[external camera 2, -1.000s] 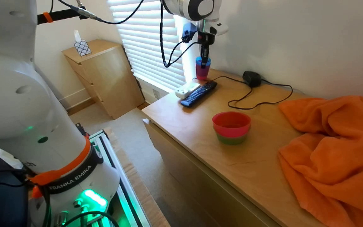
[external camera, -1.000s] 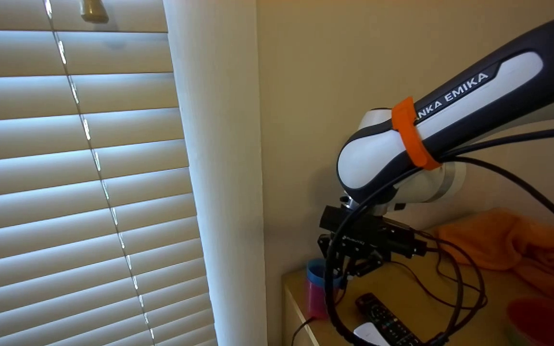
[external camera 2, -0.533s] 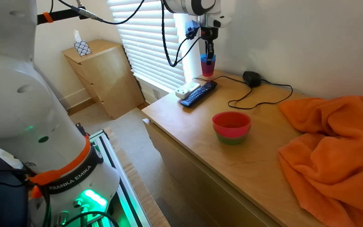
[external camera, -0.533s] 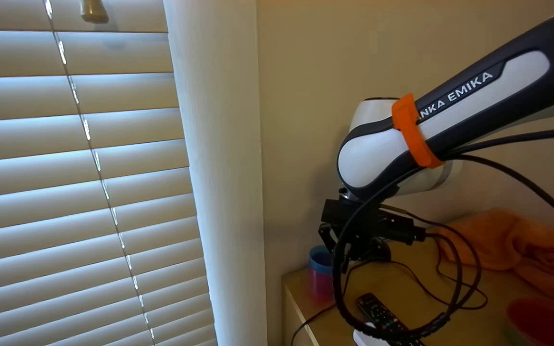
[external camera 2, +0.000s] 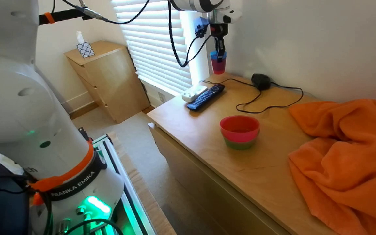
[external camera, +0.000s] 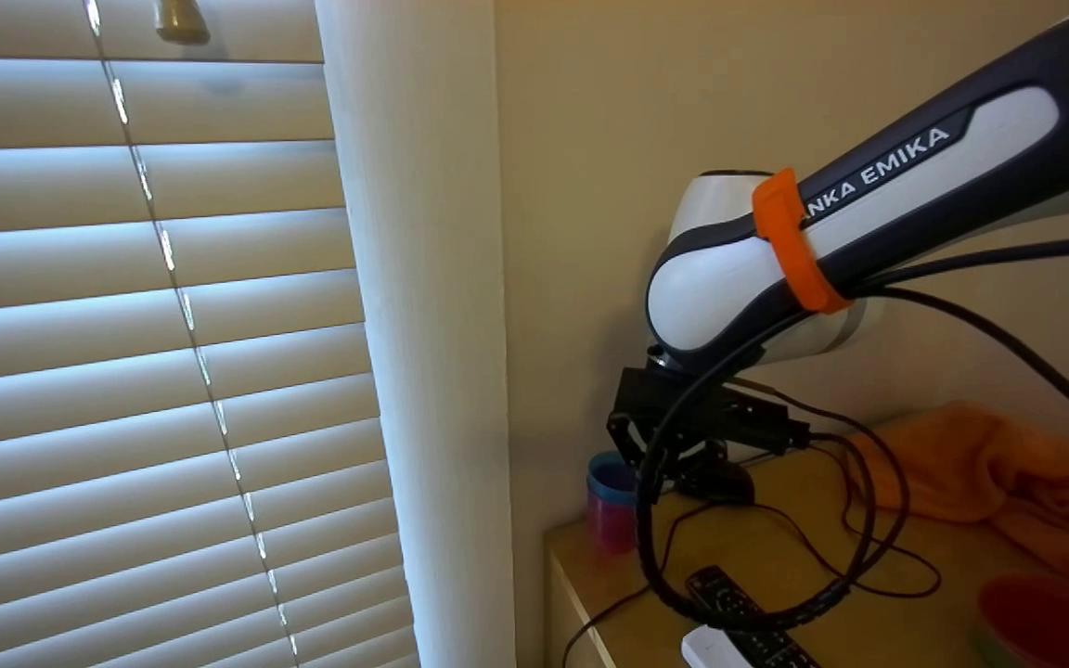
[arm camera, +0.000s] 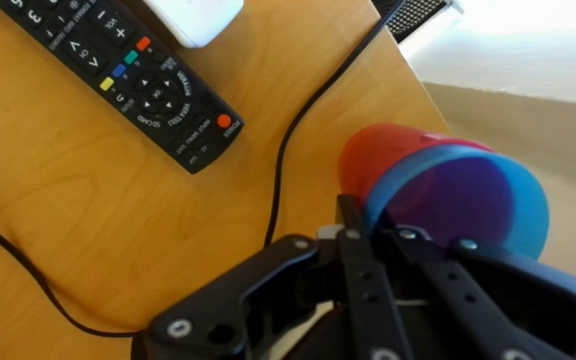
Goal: Move the cups to the left
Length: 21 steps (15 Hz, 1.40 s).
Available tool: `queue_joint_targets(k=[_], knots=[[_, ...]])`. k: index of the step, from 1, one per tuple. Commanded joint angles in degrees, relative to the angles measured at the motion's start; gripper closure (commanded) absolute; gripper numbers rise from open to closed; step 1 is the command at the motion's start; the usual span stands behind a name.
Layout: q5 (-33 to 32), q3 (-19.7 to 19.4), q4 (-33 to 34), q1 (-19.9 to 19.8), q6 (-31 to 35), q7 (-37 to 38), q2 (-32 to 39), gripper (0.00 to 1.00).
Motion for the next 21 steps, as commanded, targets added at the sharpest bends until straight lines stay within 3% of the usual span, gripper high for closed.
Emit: queue_joint_targets(k=[1, 9, 10, 11, 16, 19, 21], knots=[[2.21, 1.36, 0.80, -1.11, 1.09, -2.21, 1.29, 0.98], [6.04, 2.34, 2.79, -2.00, -1.21, -4.76, 3.60, 0.98], [6.52, 2.39, 3.15, -2.13, -1.80, -4.79, 3.92, 0.69], [6.89, 2.42, 3.39, -2.20, -2.00, -4.95, 4.17, 0.68], [6.40, 1.23, 1.15, -1.34, -3.43, -2.76, 1.31, 0.32], [3.68, -0.65, -3.89, 1.33, -3.37, 4.04, -4.87, 0.08], [1.66, -0.46, -7.44, 2.64, -3.92, 8.34, -9.82, 0.00]])
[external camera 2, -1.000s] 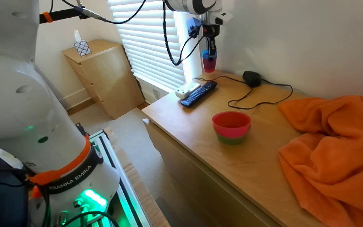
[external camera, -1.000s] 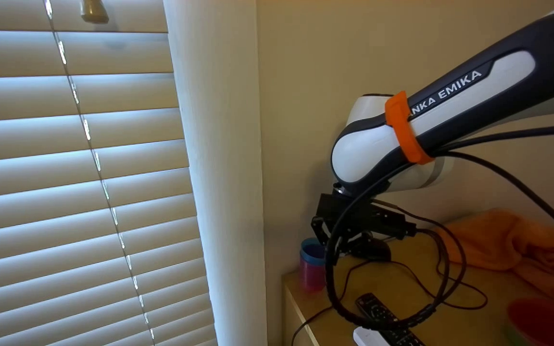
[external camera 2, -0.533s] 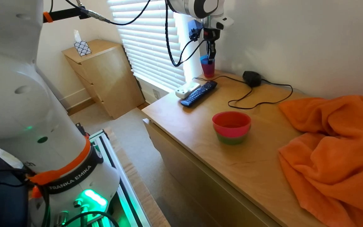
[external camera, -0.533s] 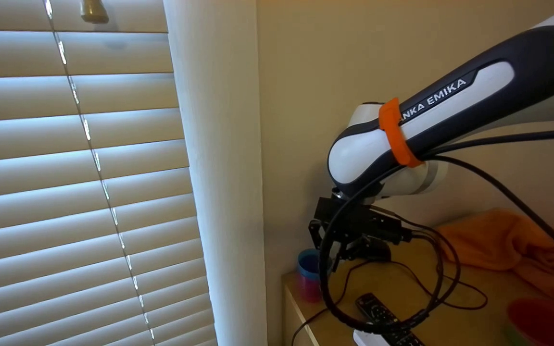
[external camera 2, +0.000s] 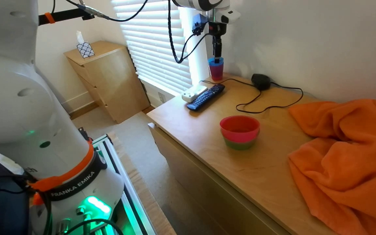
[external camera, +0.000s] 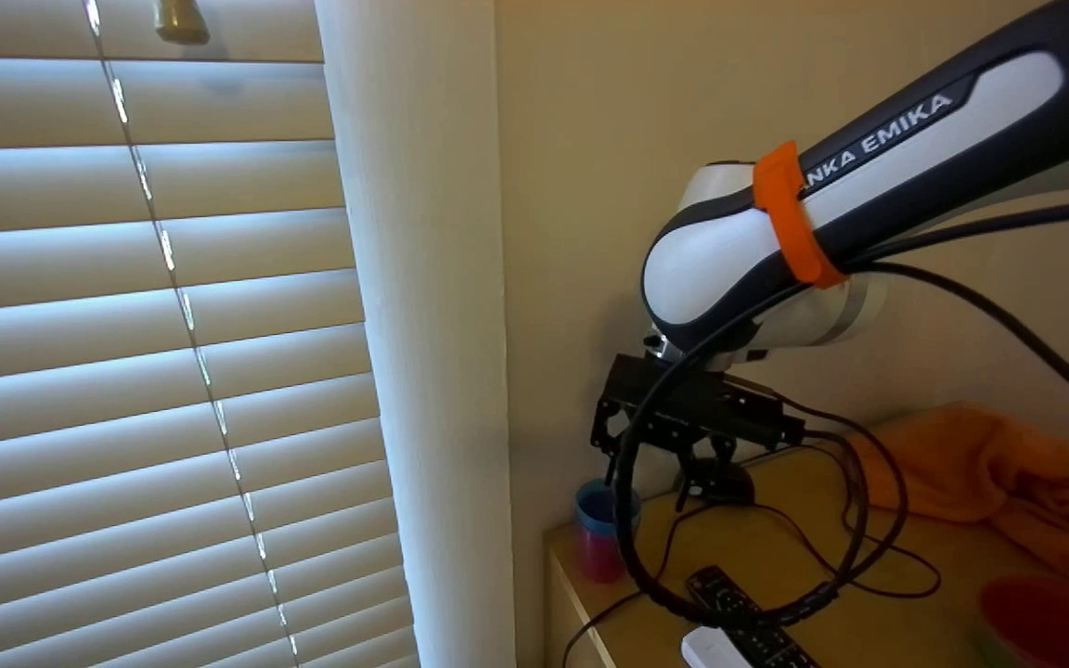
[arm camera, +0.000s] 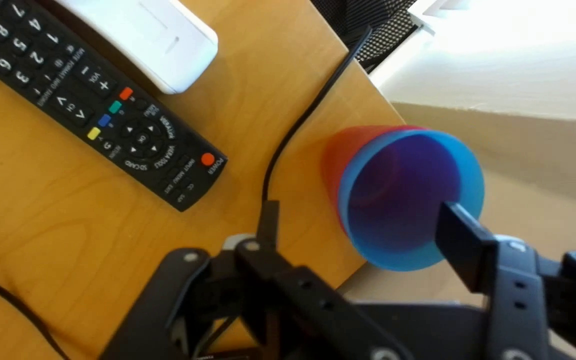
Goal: Move the cups to the left
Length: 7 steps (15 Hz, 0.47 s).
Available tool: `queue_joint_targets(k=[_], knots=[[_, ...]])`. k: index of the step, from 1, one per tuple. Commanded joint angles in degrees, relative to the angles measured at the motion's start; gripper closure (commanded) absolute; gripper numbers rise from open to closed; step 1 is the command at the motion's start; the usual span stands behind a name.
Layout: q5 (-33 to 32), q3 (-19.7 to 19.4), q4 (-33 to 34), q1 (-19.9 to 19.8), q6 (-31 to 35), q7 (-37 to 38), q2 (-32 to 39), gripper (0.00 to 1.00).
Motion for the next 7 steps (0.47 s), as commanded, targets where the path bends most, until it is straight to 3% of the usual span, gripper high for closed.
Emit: queue_joint_targets(k=[1, 3, 5, 6, 7], knots=[[-2.56, -0.10, -9.14, 2.89, -3.05, 8.53, -11.41, 0.00], [0.32, 2.12, -12.89, 2.83, -7.01, 13.19, -16.62, 0.00], [-2.02, 3.01, -17.26, 4.19, -7.98, 23.75, -22.12, 0.00], [-1.30, 3.88, -10.19, 1.91, -7.96, 16.91, -15.34, 0.00], [-1.57, 4.51, -12.23, 2.23, -8.21, 20.05, -17.81, 0.00]])
